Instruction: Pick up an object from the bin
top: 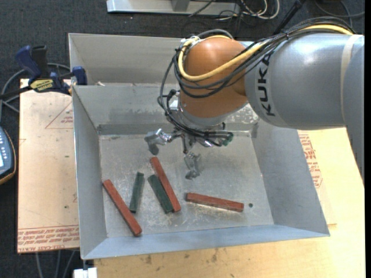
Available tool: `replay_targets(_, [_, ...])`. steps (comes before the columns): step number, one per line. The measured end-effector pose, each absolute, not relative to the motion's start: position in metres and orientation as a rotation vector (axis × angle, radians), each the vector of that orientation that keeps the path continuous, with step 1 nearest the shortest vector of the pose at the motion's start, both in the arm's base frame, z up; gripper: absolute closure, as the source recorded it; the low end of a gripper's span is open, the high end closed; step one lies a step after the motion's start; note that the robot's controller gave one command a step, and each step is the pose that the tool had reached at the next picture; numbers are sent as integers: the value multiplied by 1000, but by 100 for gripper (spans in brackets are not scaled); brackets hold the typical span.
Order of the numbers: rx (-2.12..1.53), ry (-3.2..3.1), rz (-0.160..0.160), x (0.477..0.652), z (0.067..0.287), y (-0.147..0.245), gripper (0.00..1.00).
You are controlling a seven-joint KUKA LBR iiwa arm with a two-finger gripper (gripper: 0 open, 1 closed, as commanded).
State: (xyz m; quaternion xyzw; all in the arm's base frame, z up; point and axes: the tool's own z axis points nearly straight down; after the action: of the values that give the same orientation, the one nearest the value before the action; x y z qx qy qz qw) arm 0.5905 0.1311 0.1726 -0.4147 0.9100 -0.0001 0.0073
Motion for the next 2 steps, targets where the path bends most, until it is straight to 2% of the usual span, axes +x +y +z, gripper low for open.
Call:
replay_targets(1, [-1853,2539,8,542,78,227,0])
replay_targets(2, [-1846,2541,4,544,80,224,100])
